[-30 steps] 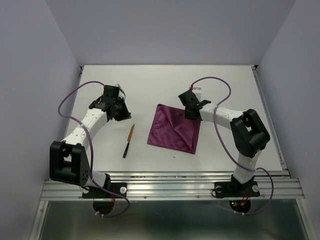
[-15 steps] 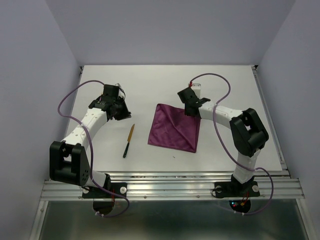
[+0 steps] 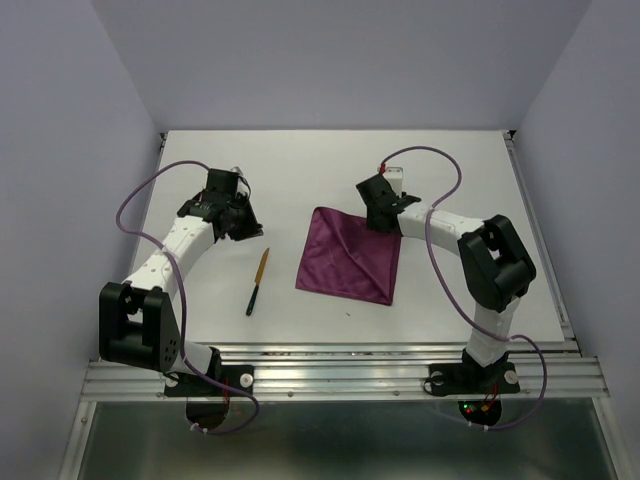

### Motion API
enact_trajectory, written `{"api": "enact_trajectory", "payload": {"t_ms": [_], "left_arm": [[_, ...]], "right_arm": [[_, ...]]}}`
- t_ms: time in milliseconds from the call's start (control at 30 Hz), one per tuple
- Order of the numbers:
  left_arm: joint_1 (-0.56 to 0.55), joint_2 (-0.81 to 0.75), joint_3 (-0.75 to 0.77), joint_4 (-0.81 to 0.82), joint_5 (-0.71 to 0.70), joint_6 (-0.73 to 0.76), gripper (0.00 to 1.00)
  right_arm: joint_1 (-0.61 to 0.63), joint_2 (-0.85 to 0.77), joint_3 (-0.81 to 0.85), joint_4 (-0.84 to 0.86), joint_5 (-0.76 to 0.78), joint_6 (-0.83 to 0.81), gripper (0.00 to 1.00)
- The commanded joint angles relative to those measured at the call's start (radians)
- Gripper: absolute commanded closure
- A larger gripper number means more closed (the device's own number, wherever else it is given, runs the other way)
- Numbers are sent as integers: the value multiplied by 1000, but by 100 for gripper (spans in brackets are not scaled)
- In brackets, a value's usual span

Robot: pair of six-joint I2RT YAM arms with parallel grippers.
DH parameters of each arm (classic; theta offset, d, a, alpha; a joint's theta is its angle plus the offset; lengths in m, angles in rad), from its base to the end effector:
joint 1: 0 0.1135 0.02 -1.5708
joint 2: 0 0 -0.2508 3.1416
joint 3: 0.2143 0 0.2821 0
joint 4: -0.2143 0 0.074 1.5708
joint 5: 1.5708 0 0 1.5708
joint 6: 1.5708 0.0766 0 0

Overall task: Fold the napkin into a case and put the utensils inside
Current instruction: Fold the top corner of the square-folded napkin at the center of the board.

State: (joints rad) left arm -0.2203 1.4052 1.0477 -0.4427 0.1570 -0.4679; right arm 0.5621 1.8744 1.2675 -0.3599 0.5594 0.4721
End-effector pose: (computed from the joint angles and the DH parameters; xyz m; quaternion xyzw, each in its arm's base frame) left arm 0.3507 -0.0908 0.2132 -0.0848 0.9204 -0.1948 0.3282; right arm 0.3893 0.1972 0.1306 0.0408 0.9204 -0.0878 0.3788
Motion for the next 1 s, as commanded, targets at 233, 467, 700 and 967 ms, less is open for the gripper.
{"api": "enact_trajectory", "payload": {"t_ms": [233, 467, 700, 967], "left_arm": [[-16, 113, 196, 19, 85, 38, 86], [-166, 355, 388, 39, 121, 28, 100], [-214, 560, 578, 53, 177, 18, 100], [-223, 684, 680, 50, 187, 15, 100]], "right_arm": [[-14, -171, -17, 0, 62, 10, 33], [-14, -326, -143, -76, -116, 109, 69], [-5, -466, -283, -79, -343, 187, 95], [25, -483, -405, -77, -433, 275, 96]]}}
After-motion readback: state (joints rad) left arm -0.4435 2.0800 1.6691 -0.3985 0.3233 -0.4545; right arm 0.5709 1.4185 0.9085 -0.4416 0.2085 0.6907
